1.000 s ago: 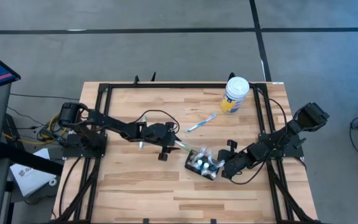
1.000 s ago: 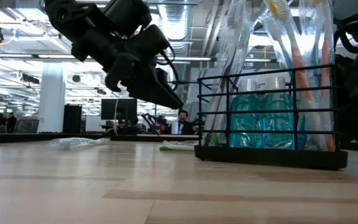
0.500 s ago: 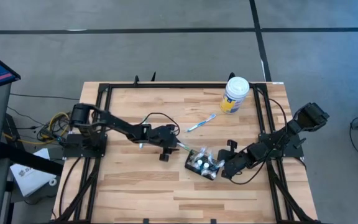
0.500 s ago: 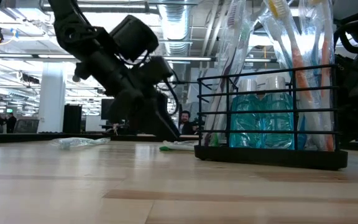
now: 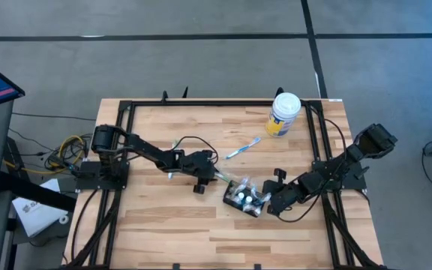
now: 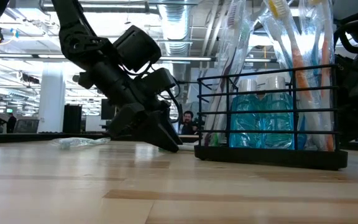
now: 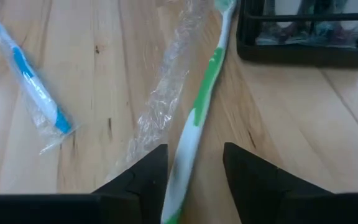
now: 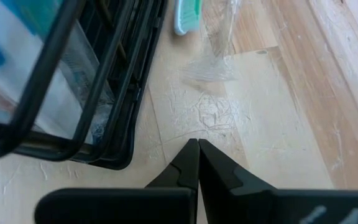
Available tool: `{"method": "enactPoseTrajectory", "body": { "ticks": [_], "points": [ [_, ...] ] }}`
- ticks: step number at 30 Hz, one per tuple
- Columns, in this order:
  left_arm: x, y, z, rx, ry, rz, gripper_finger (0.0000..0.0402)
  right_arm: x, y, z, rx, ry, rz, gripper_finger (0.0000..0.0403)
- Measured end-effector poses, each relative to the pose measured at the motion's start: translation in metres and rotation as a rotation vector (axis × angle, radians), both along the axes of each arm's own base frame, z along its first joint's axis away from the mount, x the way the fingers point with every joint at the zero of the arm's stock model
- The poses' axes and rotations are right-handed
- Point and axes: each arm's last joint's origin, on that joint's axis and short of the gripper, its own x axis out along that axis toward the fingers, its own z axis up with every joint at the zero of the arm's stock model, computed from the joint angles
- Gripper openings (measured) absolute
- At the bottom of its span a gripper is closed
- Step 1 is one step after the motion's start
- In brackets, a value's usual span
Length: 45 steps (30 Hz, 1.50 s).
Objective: Pick & Place toothbrushing station
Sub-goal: Put the right green toothbrush into the mesh organizer
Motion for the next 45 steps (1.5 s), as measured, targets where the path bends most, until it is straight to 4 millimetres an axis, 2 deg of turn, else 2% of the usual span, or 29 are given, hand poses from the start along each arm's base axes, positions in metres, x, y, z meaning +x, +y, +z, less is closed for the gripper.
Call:
{"method": "enactPoseTrajectory", "body": {
  "ticks": [5,13,20,27,33,42,45],
  "points": [
    [0.0,0.001,-0.003,-0.001,0.012,0.003,0.0125,0.0,0.0,0.0,0.0,0.0,0.0,0.0],
    [-0.003,0.001,-0.006,0.014,0.047,0.013,0.0016,0.0,0.0,0.0,0.0,-0.001,0.0,0.0],
    [-0.003,0.002,-0.005,0.015,0.043,0.036,0.001,0.0,0.0,0.0,0.0,-0.001,0.0,0.0],
    [-0.008,0.001,0.007,-0.009,0.04,0.063,0.001,0.0,0.0,0.0,0.0,-0.001,0.0,0.0],
    [-0.016,0.001,0.036,-0.009,-0.065,0.083,0.001,0.0,0.0,0.0,-0.001,-0.002,-0.001,0.0],
    [-0.047,0.003,0.065,0.003,-0.178,0.171,0.001,0.003,-0.007,0.001,-0.09,-0.051,-0.072,0.0],
    [-0.054,0.004,0.08,0.002,-0.268,0.189,0.001,0.003,-0.012,0.005,-0.094,-0.065,-0.097,0.0]
  ]
}}
